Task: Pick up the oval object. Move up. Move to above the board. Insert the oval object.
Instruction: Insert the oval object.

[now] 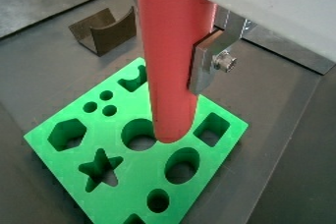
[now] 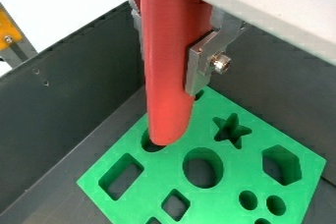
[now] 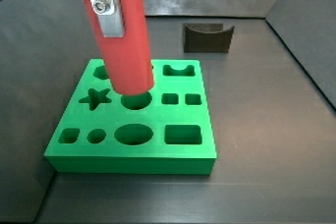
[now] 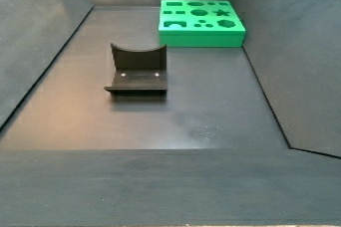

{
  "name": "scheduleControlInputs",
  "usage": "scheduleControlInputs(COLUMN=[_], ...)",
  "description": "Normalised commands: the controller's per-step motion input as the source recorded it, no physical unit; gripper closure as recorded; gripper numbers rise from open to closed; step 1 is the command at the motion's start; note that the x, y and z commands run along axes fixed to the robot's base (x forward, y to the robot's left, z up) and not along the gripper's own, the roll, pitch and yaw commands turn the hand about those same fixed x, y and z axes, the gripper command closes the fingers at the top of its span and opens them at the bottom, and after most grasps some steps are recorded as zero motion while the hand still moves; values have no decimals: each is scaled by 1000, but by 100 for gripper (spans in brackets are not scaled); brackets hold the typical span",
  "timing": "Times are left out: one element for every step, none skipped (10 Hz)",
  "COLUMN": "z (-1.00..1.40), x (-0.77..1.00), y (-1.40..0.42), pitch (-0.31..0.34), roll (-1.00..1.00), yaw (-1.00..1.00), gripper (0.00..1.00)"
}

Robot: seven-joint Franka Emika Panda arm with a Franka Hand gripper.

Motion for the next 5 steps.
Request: scheduleControlInputs(z=[-60, 0, 0, 0, -100], x=[177, 254, 257, 249, 280], y=[-169, -280, -309, -329, -383], pitch=[164, 147, 230, 211, 140], roll=[273, 243, 376, 386, 294], yaw=[-94, -151, -94, -109, -29], gripper=[100, 100, 100, 100, 100])
